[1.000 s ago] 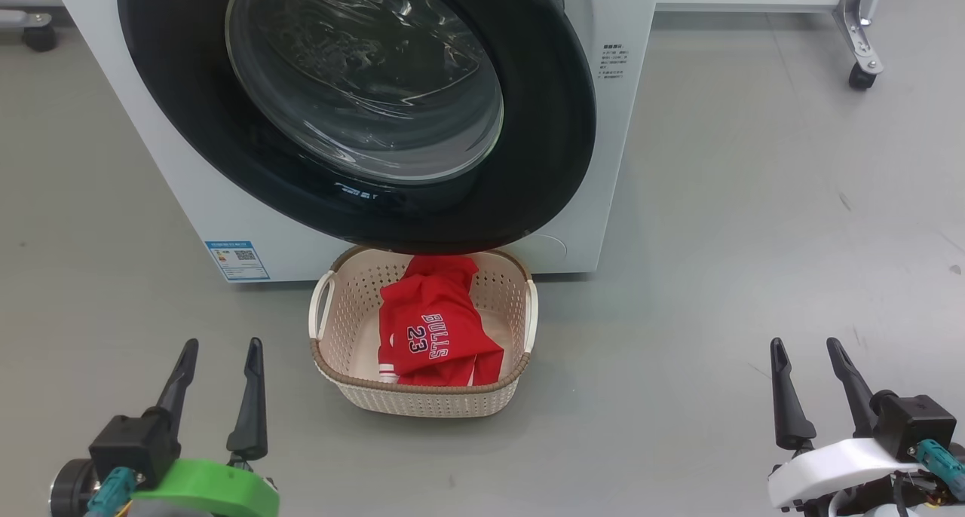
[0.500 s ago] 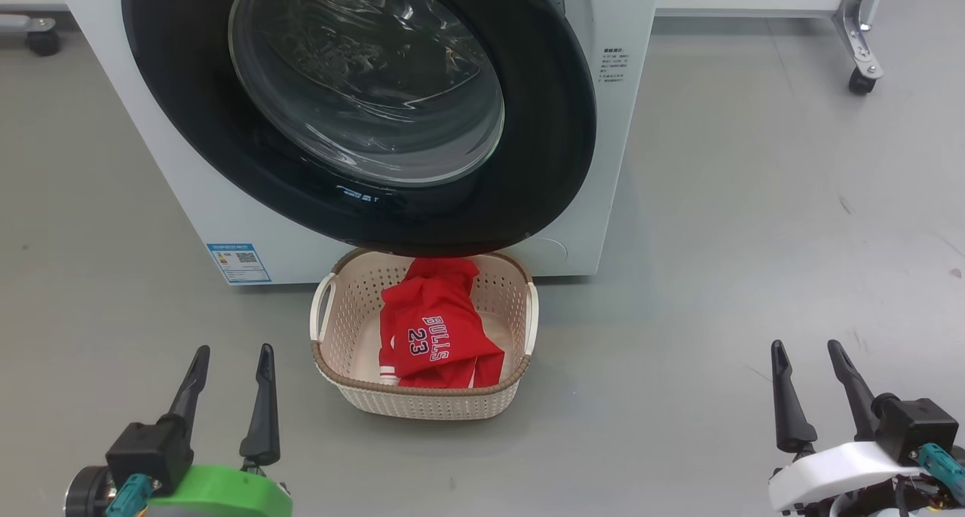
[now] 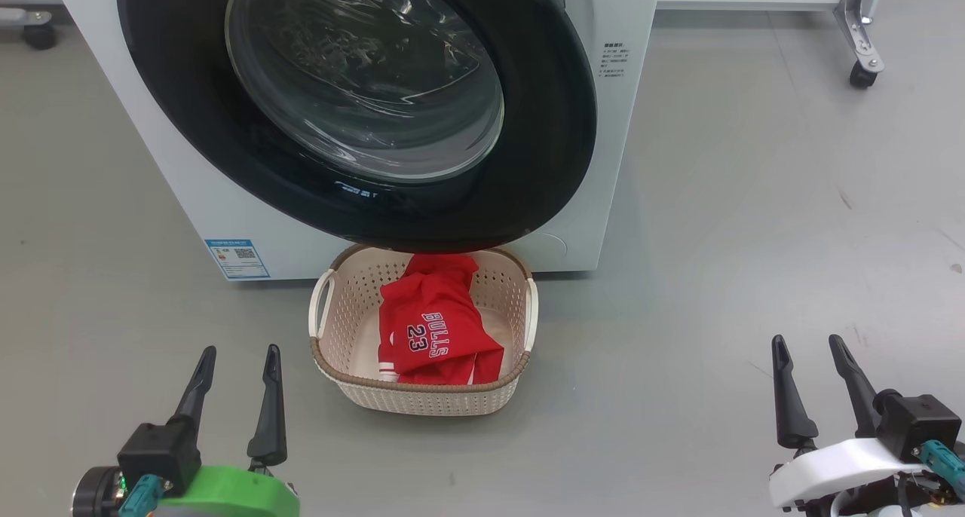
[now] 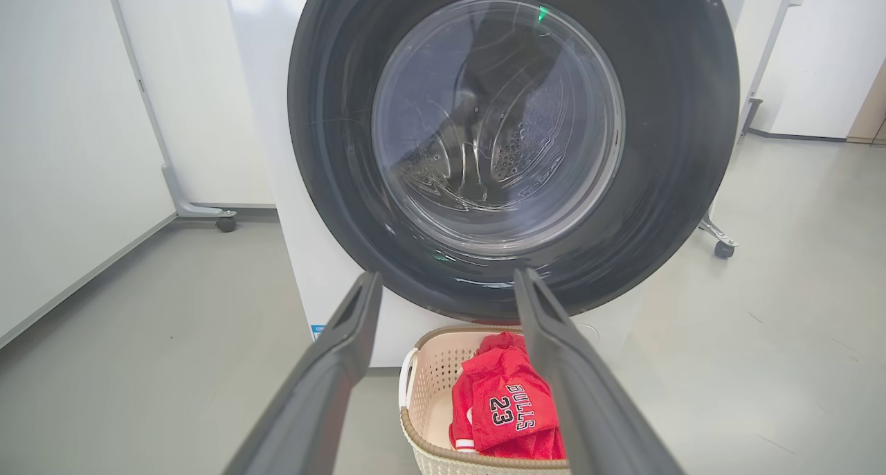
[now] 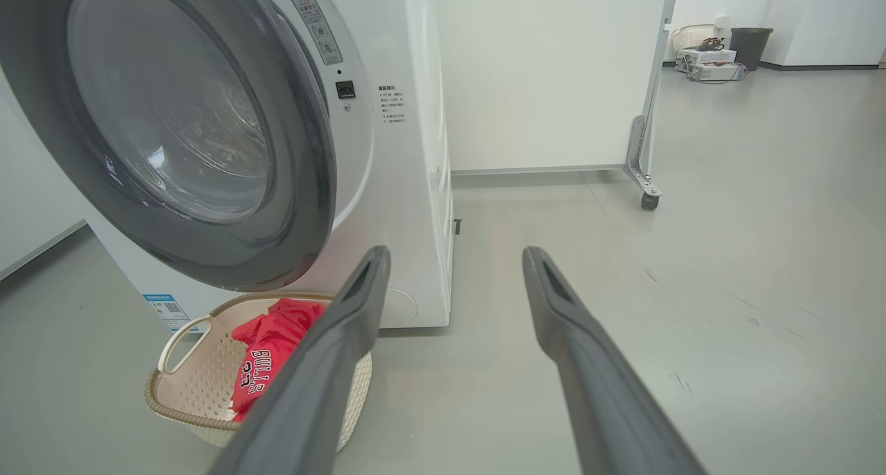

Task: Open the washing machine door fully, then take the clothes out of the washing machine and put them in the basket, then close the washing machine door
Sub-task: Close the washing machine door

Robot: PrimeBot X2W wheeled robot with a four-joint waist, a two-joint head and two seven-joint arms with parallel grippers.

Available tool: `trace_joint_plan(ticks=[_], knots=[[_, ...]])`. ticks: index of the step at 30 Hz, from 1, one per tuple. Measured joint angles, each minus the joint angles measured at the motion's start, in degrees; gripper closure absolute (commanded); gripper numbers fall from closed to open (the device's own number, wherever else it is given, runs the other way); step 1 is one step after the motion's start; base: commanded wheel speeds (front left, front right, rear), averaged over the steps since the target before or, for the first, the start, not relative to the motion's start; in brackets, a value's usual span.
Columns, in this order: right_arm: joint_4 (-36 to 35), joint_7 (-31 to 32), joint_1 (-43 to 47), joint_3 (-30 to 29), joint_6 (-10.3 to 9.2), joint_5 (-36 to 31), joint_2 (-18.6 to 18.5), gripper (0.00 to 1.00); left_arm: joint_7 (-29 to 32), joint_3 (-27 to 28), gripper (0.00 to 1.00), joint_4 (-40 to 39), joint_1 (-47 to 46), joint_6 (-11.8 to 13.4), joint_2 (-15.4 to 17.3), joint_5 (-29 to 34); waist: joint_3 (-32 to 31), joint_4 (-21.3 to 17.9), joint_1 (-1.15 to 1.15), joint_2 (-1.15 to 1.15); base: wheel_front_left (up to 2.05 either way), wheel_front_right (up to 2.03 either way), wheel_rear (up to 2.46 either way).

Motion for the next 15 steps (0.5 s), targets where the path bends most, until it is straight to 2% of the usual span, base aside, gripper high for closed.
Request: trace_joint_plan(ticks=[5,6,8,15], knots=[[-0.31,0.18,0.03,0.0,-0.08,0.0,-0.02,0.0,-0.25,0.1,0.0,0.11,0.0,0.14,-0.08,0.4,0.15,-0.01,0.0,0.0,0.0,0.0,0.0],[-0.31,0.52,0.04,0.0,-0.07,0.01,-0.01,0.39,-0.25,0.1,0.0,0.15,0.0,0.14,-0.1,0.58,0.17,-0.01,0.0,0.0,0.0,0.0,0.0],[-0.31,0.69,0.2,0.0,-0.07,0.03,-0.01,1.0,-0.25,0.12,0.0,0.22,0.0,0.14,-0.21,0.6,0.22,-0.01,0.0,0.0,0.0,0.0,0.0],[-0.56,1.14,0.7,0.0,-0.07,0.1,-0.12,1.0,-0.43,0.25,0.0,0.3,0.0,0.15,-0.48,0.93,0.42,0.1,0.0,0.0,0.0,0.0,0.0]])
